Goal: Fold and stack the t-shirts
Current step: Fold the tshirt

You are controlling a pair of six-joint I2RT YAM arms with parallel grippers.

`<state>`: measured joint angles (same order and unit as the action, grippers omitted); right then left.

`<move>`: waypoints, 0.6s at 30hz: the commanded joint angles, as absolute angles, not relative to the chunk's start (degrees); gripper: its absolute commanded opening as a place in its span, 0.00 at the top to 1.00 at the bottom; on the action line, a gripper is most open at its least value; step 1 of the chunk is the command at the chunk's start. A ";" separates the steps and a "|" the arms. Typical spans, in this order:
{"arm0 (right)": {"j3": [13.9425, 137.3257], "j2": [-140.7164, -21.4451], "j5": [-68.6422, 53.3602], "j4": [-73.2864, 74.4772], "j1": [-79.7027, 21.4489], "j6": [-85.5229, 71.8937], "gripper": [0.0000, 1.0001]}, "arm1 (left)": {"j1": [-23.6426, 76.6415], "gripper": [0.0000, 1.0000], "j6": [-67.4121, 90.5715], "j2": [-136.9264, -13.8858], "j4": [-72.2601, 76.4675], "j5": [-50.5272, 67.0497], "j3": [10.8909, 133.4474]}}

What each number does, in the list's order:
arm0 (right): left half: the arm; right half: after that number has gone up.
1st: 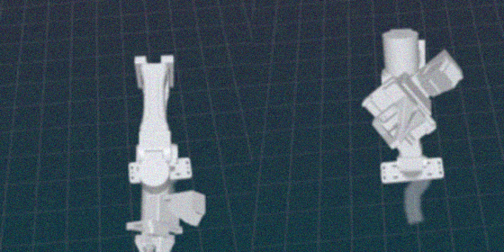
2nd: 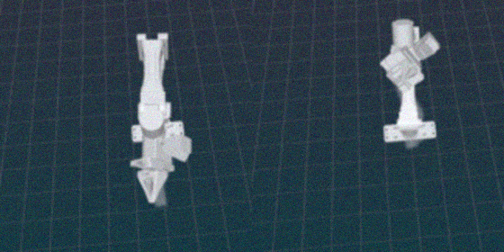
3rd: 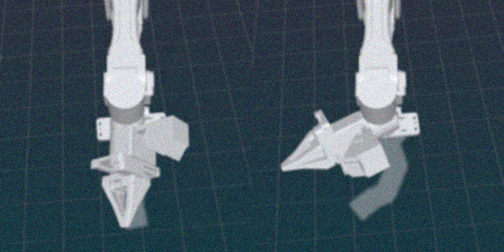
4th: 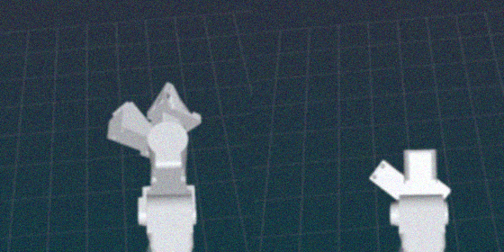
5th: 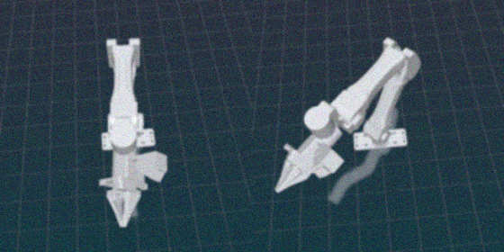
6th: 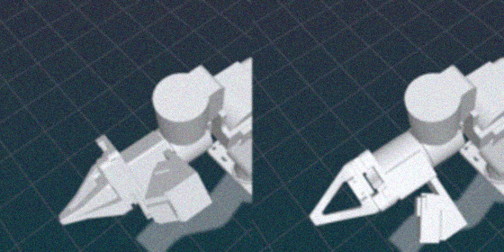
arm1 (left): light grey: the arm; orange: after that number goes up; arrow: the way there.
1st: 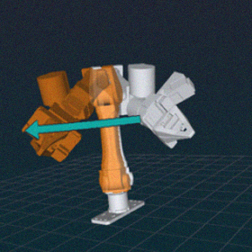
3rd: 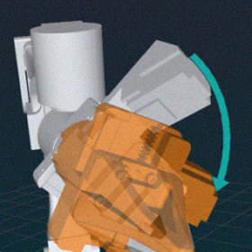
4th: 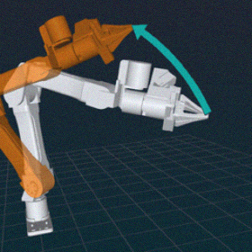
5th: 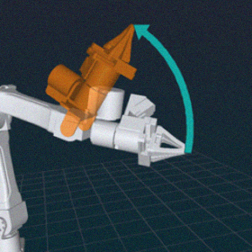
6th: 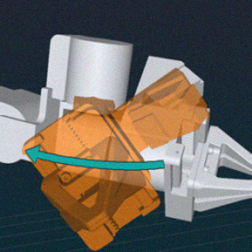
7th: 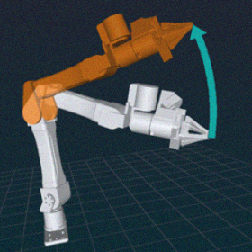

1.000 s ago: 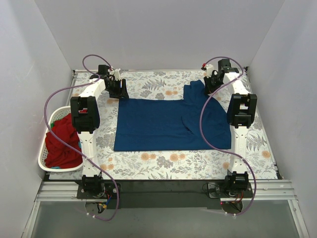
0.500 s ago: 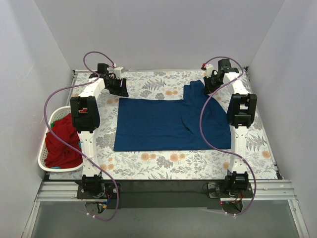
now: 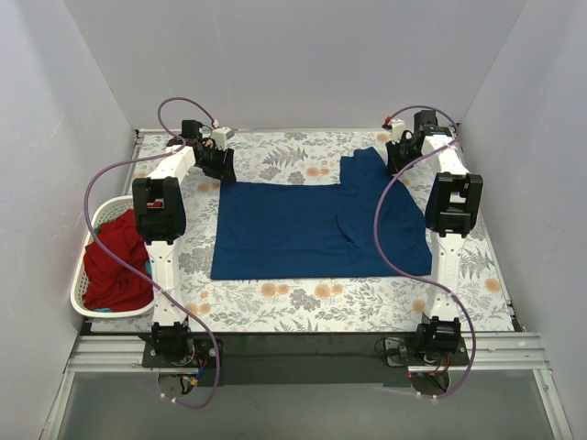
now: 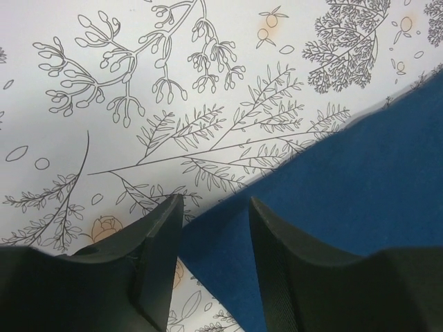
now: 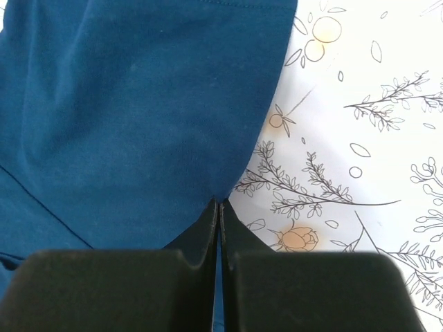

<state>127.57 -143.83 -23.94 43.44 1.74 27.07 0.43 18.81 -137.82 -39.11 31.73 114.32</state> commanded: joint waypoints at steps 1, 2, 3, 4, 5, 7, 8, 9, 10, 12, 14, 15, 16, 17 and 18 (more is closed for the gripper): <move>127.09 -140.27 -25.49 42.63 1.41 26.81 0.99 | 0.09 0.59 15.04 -137.20 -38.05 29.97 114.34; 126.92 -140.10 -25.49 42.63 1.41 26.98 0.99 | 0.09 0.61 14.07 -137.37 -39.27 29.97 114.95; 126.83 -140.01 -25.49 42.63 1.41 27.16 0.99 | 0.17 0.64 12.76 -137.81 -40.42 30.23 115.31; 126.65 -139.92 -25.49 42.54 1.41 27.16 0.99 | 0.09 0.65 11.96 -137.81 -41.30 30.32 115.49; 126.56 -139.83 -25.49 42.63 1.41 27.51 0.99 | 0.09 0.66 10.91 -137.81 -42.79 30.58 115.31; 126.30 -139.48 -25.49 42.63 1.41 27.60 0.99 | 0.09 0.65 10.64 -137.46 -43.42 30.76 114.00; 126.21 -139.40 -25.49 42.63 1.41 27.68 0.99 | 0.09 0.64 10.63 -137.03 -43.42 31.02 113.30; 125.86 -139.13 -25.49 42.63 1.41 27.69 0.99 | 0.09 0.65 10.37 -136.76 -43.42 31.46 112.07; 125.86 -139.04 -25.66 42.54 1.41 27.77 0.99 | 0.09 0.65 10.37 -136.24 -43.33 31.55 111.63; 125.77 -138.78 -25.75 42.45 1.41 27.60 0.99 | 0.09 0.66 10.46 -135.88 -43.07 31.81 110.92; 125.95 -138.60 -25.93 42.45 1.41 27.42 0.99 | 0.09 0.67 10.46 -135.88 -43.15 31.82 111.00; 126.12 -138.52 -25.93 42.45 1.41 27.42 0.99 | -1.65 0.69 10.37 -135.97 -43.15 31.64 111.01; 126.47 -138.43 -26.01 42.63 1.41 27.42 0.99 | -1.67 0.72 10.37 -136.05 -43.15 31.47 111.35; 126.56 -138.17 -25.93 42.54 1.41 27.33 0.99 | -1.76 0.73 10.46 -136.14 -43.33 31.38 111.71; 126.65 -138.08 -26.01 42.63 1.41 27.33 0.99 | -1.76 0.74 10.46 -136.40 -43.68 31.38 112.06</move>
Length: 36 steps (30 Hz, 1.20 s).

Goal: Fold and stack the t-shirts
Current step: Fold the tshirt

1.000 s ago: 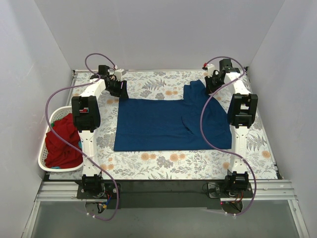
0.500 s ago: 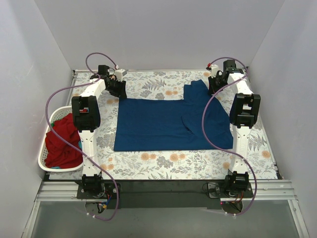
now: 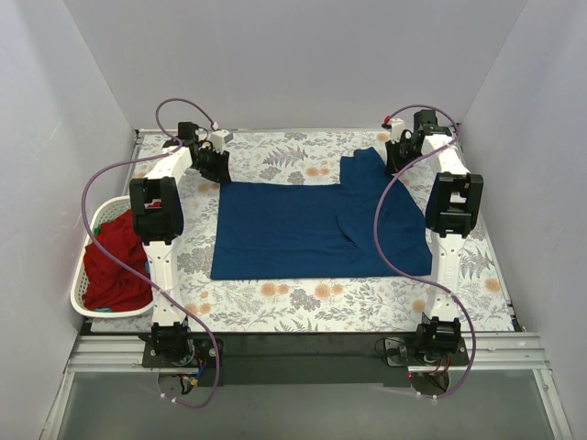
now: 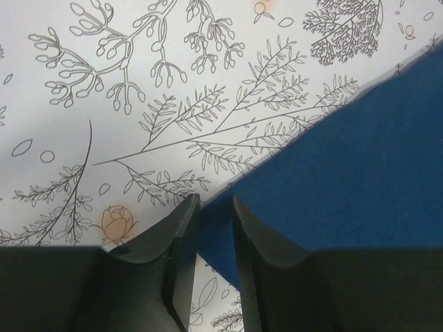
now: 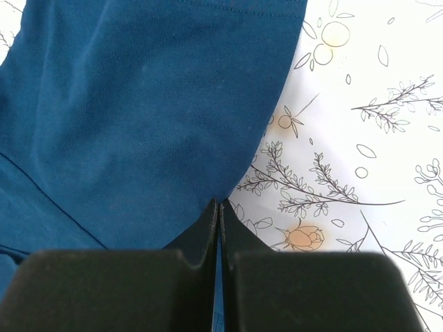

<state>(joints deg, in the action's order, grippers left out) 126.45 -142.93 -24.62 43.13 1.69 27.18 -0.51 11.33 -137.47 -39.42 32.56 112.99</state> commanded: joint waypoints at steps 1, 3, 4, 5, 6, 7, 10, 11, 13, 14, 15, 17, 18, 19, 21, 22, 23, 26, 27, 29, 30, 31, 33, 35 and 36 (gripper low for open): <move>126.74 -137.90 -26.02 42.63 1.49 27.42 0.99 | -1.93 0.76 10.37 -136.58 -43.94 31.46 112.41; 126.65 -137.46 -26.10 42.63 1.49 27.42 0.99 | -2.19 0.77 10.37 -136.76 -44.91 31.73 113.29; 126.65 -137.29 -26.10 42.54 1.58 27.42 0.99 | -2.20 0.77 10.20 -136.67 -45.26 31.99 113.29; 126.56 -137.29 -26.19 42.63 1.58 27.33 0.99 | -2.28 0.77 10.02 -136.58 -45.35 32.17 113.29; 126.56 -137.20 -26.19 42.63 1.58 27.42 0.99 | -2.37 0.78 9.93 -136.50 -45.53 32.60 113.38; 126.56 -137.11 -26.19 42.54 1.58 27.42 0.99 | -2.37 0.78 9.76 -136.41 -45.61 32.87 113.38; 126.56 -137.11 -26.37 42.71 1.58 27.16 0.99 | -2.37 0.74 9.76 -136.49 -45.88 33.40 113.64; 126.56 -137.11 -26.54 42.63 1.58 27.16 0.99 | -2.37 0.74 9.67 -136.58 -46.23 33.40 113.73; 126.47 -137.11 -26.63 42.54 1.58 26.90 0.99 | -2.37 0.74 9.76 -137.02 -46.58 33.66 114.26; 126.47 -137.02 -26.72 42.63 1.58 26.81 0.99 | -2.37 0.74 9.67 -137.11 -46.67 33.75 114.43; 126.47 -137.02 -26.72 42.63 1.58 26.81 0.99 | -2.29 0.75 9.75 -137.20 -46.76 33.92 114.61; 126.47 -136.93 -26.81 42.63 1.58 26.72 0.99 | -2.37 0.81 9.76 -137.46 -46.76 33.75 114.87; 126.47 -136.85 -26.81 42.63 1.58 26.81 0.99 | -2.37 0.86 10.02 -137.63 -46.76 33.66 115.40; 126.47 -136.76 -26.89 42.71 1.58 26.81 0.99 | -2.37 0.96 10.28 -137.64 -46.50 33.49 115.75; 126.47 -136.41 -26.98 42.71 1.58 26.81 0.99 | -2.29 1.00 11.16 -137.37 -45.88 33.22 116.10; 126.39 -136.23 -26.98 42.63 1.58 26.81 0.99 | -2.37 1.00 11.42 -137.20 -45.27 33.31 116.28; 126.21 -135.71 -26.98 42.63 1.58 26.81 0.99 | -2.37 1.00 11.51 -137.02 -44.92 33.22 116.37; 125.16 -134.39 -26.89 42.71 1.76 27.16 0.99 | -2.46 1.00 12.13 -135.71 -43.86 33.40 116.11; 124.81 -133.95 -26.89 42.71 1.76 27.33 0.99 | -2.55 1.00 12.39 -134.48 -43.42 33.75 115.93; 123.93 -132.99 -27.07 42.71 2.11 27.51 0.99 | -2.81 1.00 12.57 -133.25 -42.37 34.63 114.53; 123.58 -132.63 -27.07 42.63 2.20 27.51 0.99 | -2.90 1.00 12.57 -131.68 -42.02 35.41 113.91; 123.23 -132.28 -27.16 42.63 2.37 27.68 0.99 | -2.99 1.00 12.57 -131.05 -41.32 35.77 113.12; 122.26 -131.40 -27.16 42.71 2.72 28.12 0.99 | -3.08 1.00 12.13 -129.64 -40.70 36.12 111.01; 121.47 -130.52 -27.25 42.80 2.99 28.30 0.99 | -3.16 1.00 11.52 -127.97 -40.17 36.39 109.96; 120.77 -130.17 -27.33 42.89 2.99 28.39 0.99 | -3.34 1.00 11.08 -127.53 -40.34 36.65 108.91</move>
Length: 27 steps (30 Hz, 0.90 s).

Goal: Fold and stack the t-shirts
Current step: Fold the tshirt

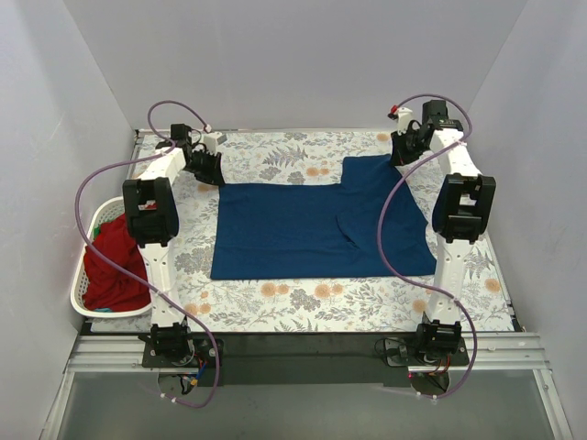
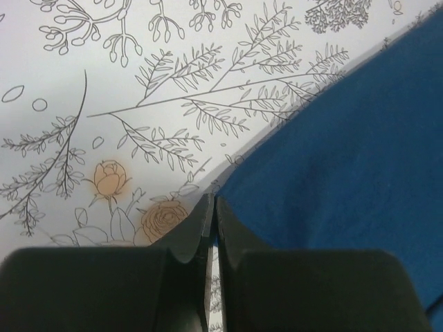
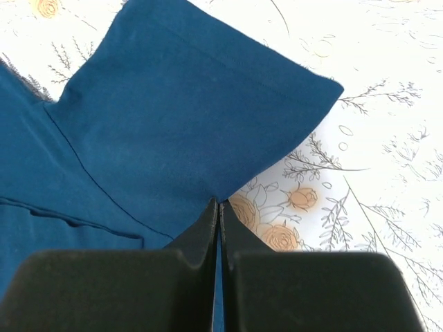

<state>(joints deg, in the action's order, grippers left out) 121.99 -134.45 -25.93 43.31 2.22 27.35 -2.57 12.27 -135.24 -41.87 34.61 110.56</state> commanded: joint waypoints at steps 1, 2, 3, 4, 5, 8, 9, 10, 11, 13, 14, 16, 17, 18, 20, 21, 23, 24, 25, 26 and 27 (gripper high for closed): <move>120.33 -129.91 -27.42 42.89 3.16 28.48 0.99 | -3.34 1.00 10.81 -126.57 -40.25 36.74 108.46; 119.97 -129.21 -27.51 42.89 3.25 28.48 0.99 | -3.51 1.00 10.72 -126.13 -40.17 36.83 107.76; 119.01 -128.85 -27.77 42.98 3.25 28.56 0.99 | -3.60 1.00 10.03 -125.60 -40.25 37.00 106.71; 118.57 -128.50 -28.03 42.98 3.34 28.65 0.99 | -3.69 1.00 9.67 -125.07 -40.17 37.09 106.00; 118.04 -127.71 -28.04 43.15 3.34 28.74 0.99 | -3.78 1.00 9.32 -123.85 -39.99 37.09 105.47; 116.20 -126.31 -28.39 43.50 3.43 29.35 0.99 | -3.96 1.00 8.70 -121.22 -39.29 38.23 103.01; 115.84 -126.04 -28.48 43.51 3.51 29.44 0.99 | -4.04 1.00 8.35 -120.68 -39.20 38.49 102.31; 115.32 -125.77 -28.74 43.68 3.52 29.44 0.99 | -4.04 1.00 8.18 -119.98 -38.94 38.76 101.26; 115.14 -125.25 -28.83 43.86 3.60 29.53 0.99 | -4.04 1.00 7.83 -119.36 -39.02 38.85 100.73; 114.87 -124.89 -29.09 44.47 3.78 29.62 0.99 | -4.04 1.00 6.86 -117.69 -39.02 38.76 99.76; 114.70 -124.46 -29.09 44.73 3.78 29.71 0.99 | -4.04 1.00 6.42 -117.34 -39.28 38.76 99.06; 114.26 -123.41 -29.44 45.17 4.04 29.88 0.99 | -4.13 1.00 4.93 -116.02 -40.07 38.67 98.09; 113.65 -123.05 -29.62 45.44 4.13 29.97 0.99 | -4.22 1.00 4.40 -115.58 -40.34 38.67 97.13; 113.47 -122.70 -29.62 45.87 4.13 30.06 0.99 | -4.22 1.00 3.96 -114.97 -40.43 38.41 96.42; 112.25 -121.30 -29.71 46.32 4.57 30.32 0.99 | -4.39 1.00 2.99 -113.38 -40.17 38.41 94.32; 111.80 -120.85 -29.71 46.58 4.66 30.58 0.99 | -4.39 1.00 2.64 -112.94 -40.08 38.06 93.70; 110.75 -119.10 -29.62 47.55 4.92 31.29 0.99 | -4.48 1.00 1.76 -111.27 -39.82 37.97 92.38; 109.61 -118.48 -29.62 47.81 5.01 31.99 0.99 | -4.57 1.00 1.50 -110.75 -39.90 37.79 91.59; 108.99 -117.95 -29.36 48.25 5.10 32.17 0.99 | -4.57 1.00 1.23 -110.31 -40.42 37.88 91.15; 108.38 -116.99 -29.27 48.43 5.27 32.43 0.99 | -4.66 1.00 0.80 -109.35 -40.78 38.05 90.79; 107.76 -116.46 -29.35 48.69 5.19 32.78 0.99 | -4.57 1.00 0.18 -108.90 -40.96 38.14 89.75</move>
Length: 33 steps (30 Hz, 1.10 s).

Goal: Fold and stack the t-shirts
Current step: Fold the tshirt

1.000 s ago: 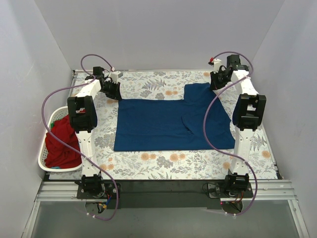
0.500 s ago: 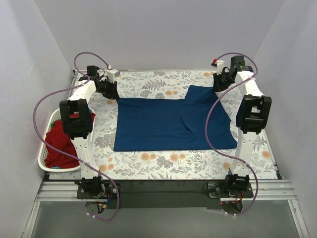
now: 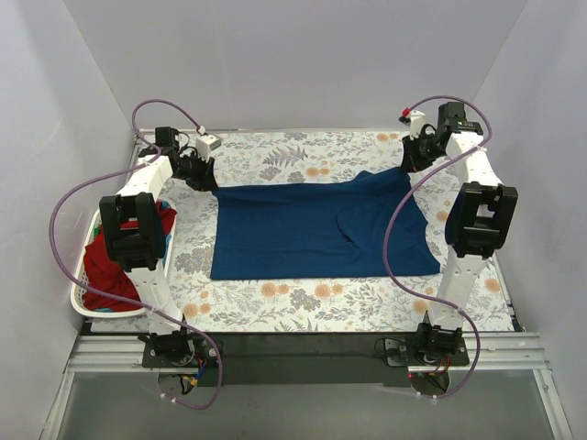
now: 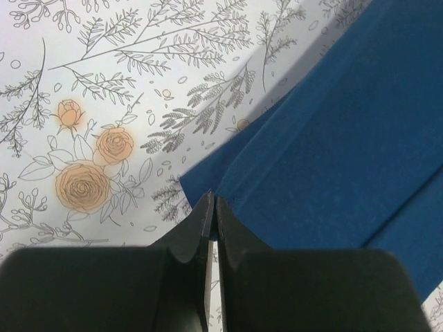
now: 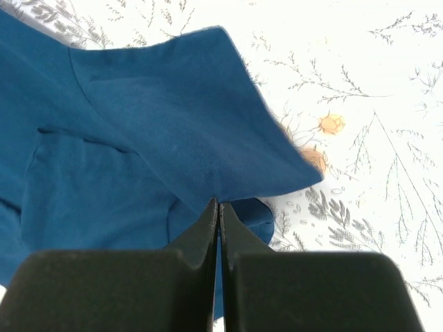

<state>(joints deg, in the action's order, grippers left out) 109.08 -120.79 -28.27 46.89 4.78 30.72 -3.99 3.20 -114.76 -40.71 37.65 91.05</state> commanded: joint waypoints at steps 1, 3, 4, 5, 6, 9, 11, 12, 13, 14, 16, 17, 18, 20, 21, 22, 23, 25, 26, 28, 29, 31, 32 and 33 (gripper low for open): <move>106.45 -115.93 -29.27 48.95 5.36 33.31 0.99 | -4.66 1.00 0.18 -108.46 -41.22 38.23 89.21; 104.34 -114.44 -29.18 49.39 5.36 33.75 0.99 | -4.75 1.00 -2.00 -106.62 -41.74 38.23 87.38; 103.63 -113.48 -29.18 49.66 5.54 33.92 0.99 | -4.75 1.00 -2.54 -106.00 -42.01 38.49 86.75; 103.01 -112.94 -29.18 49.83 5.54 33.93 0.99 | -4.75 1.00 -2.81 -104.78 -42.10 38.58 85.97; 102.40 -112.50 -29.35 49.92 5.62 34.10 0.99 | -4.83 1.00 -3.51 -103.98 -42.27 38.58 85.35; 99.76 -110.66 -29.36 50.36 5.71 34.36 0.99 | -4.92 1.00 -5.18 -101.61 -43.24 38.85 82.89; 97.65 -109.17 -29.09 50.62 5.80 34.89 0.99 | -5.01 1.00 -6.32 -100.46 -44.12 38.93 81.13; 96.95 -108.64 -28.92 50.97 5.80 35.07 0.99 | -5.10 1.00 -7.02 -99.33 -45.17 38.94 80.43; 96.25 -107.76 -28.83 50.98 5.89 35.42 0.99 | -5.10 1.00 -8.34 -98.53 -45.52 38.94 79.03; 94.76 -107.23 -28.65 51.15 5.89 35.85 0.99 | -5.10 1.00 -8.87 -97.83 -45.88 38.76 78.14; 93.35 -105.83 -27.95 51.59 6.06 36.38 0.99 | -5.10 1.00 -10.19 -95.72 -46.58 38.76 76.65; 92.03 -105.30 -27.86 51.77 6.15 36.73 0.99 | -5.10 1.00 -10.54 -95.10 -46.58 38.76 75.16; 91.33 -104.86 -27.77 51.94 6.15 36.83 0.99 | -5.10 1.00 -10.98 -94.49 -46.76 38.85 74.54; 90.09 -103.54 -27.60 52.03 6.33 37.09 0.99 | -5.10 1.00 -11.16 -92.91 -46.76 38.93 73.48; 88.70 -102.75 -27.42 52.21 6.42 37.26 0.99 | -5.10 1.00 -11.25 -92.55 -46.84 39.11 72.69; 88.07 -102.40 -27.42 52.38 6.42 37.35 0.99 | -5.10 1.00 -11.34 -91.85 -46.93 39.20 72.42; 87.37 -102.04 -27.33 52.47 6.42 37.61 0.99 | -5.10 1.00 -11.42 -91.58 -47.02 39.29 72.07; 85.35 -100.99 -26.98 52.56 6.42 38.23 0.99 | -5.10 1.00 -11.78 -91.06 -47.63 39.55 71.28; 84.56 -100.73 -26.81 52.56 6.50 38.49 0.99 | -5.10 1.00 -11.95 -90.53 -47.72 39.46 70.93; 82.45 -100.37 -26.11 52.56 6.59 39.11 0.99 | -5.18 1.00 -12.22 -90.09 -47.29 39.11 69.26; 81.83 -100.20 -25.84 52.56 6.59 39.20 0.99 | -5.10 1.00 -12.04 -89.65 -46.76 38.85 68.56; 80.17 -100.02 -25.23 52.47 6.59 39.64 0.99 | -5.10 1.00 -11.78 -89.74 -45.53 38.32 66.28; 79.55 -100.11 -25.22 52.38 6.59 39.81 0.99 | -5.10 1.00 -11.52 -89.82 -44.92 37.71 65.57; 79.19 -100.11 -25.05 52.30 6.68 39.90 0.99 | -5.10 1.00 -11.51 -89.91 -43.52 37.36 64.70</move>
<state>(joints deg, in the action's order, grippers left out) 80.38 -102.04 -25.80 51.59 6.31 38.22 -4.60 -10.57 -92.75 -46.02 38.30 66.78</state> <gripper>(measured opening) 0.020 0.012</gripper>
